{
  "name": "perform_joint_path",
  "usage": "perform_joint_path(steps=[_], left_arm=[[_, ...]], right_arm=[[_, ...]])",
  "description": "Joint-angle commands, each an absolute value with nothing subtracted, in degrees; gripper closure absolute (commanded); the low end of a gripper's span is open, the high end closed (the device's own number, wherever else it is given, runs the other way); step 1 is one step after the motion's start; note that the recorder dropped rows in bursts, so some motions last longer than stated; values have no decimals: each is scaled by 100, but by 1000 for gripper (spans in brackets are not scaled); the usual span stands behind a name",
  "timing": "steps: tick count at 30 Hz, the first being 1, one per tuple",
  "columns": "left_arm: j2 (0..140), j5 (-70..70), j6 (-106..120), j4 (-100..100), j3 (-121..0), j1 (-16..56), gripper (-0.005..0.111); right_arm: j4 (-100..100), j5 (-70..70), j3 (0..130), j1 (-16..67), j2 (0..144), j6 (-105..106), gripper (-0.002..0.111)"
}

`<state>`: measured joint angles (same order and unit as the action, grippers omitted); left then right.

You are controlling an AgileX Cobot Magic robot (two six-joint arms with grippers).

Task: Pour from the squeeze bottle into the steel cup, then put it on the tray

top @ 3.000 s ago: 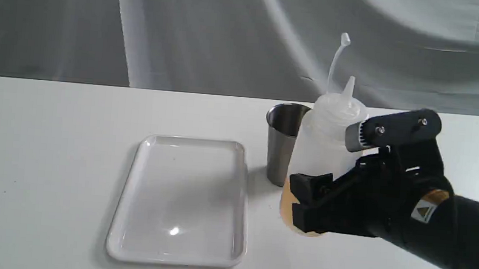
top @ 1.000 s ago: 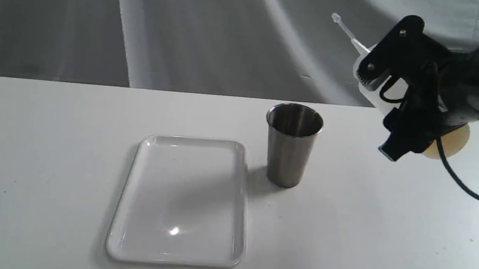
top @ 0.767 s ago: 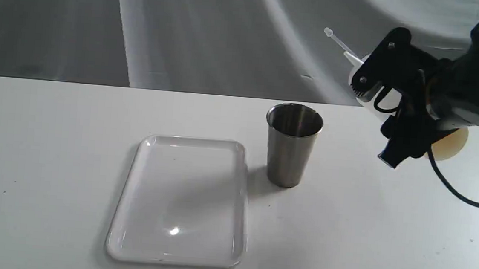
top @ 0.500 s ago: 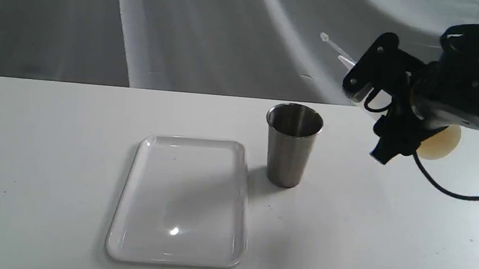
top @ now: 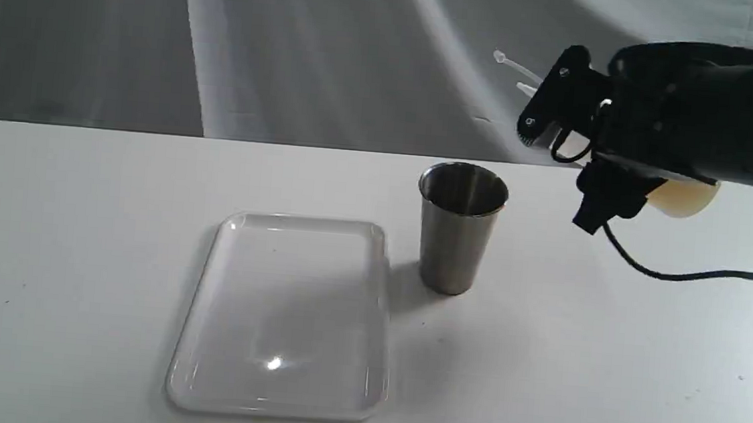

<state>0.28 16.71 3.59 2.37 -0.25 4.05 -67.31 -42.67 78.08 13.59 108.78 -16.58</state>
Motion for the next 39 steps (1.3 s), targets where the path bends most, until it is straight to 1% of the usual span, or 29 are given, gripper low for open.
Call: perform_joint_path(steps=[1, 23, 32, 39], left_arm=[[0, 1634, 349, 254, 0, 423, 98], [0, 1634, 349, 254, 0, 423, 98], [0, 1634, 349, 254, 0, 423, 98], [0, 1634, 349, 254, 0, 423, 98]], right_arm=[[-7004, -4462, 8051, 1490, 11051, -1692, 57], [-7285, -4750, 8112, 1874, 11238, -1713, 57], [-7297, -5352, 8112, 1885, 11238, -1713, 57], [-7323, -5469, 8112, 1996, 11238, -1724, 57]])
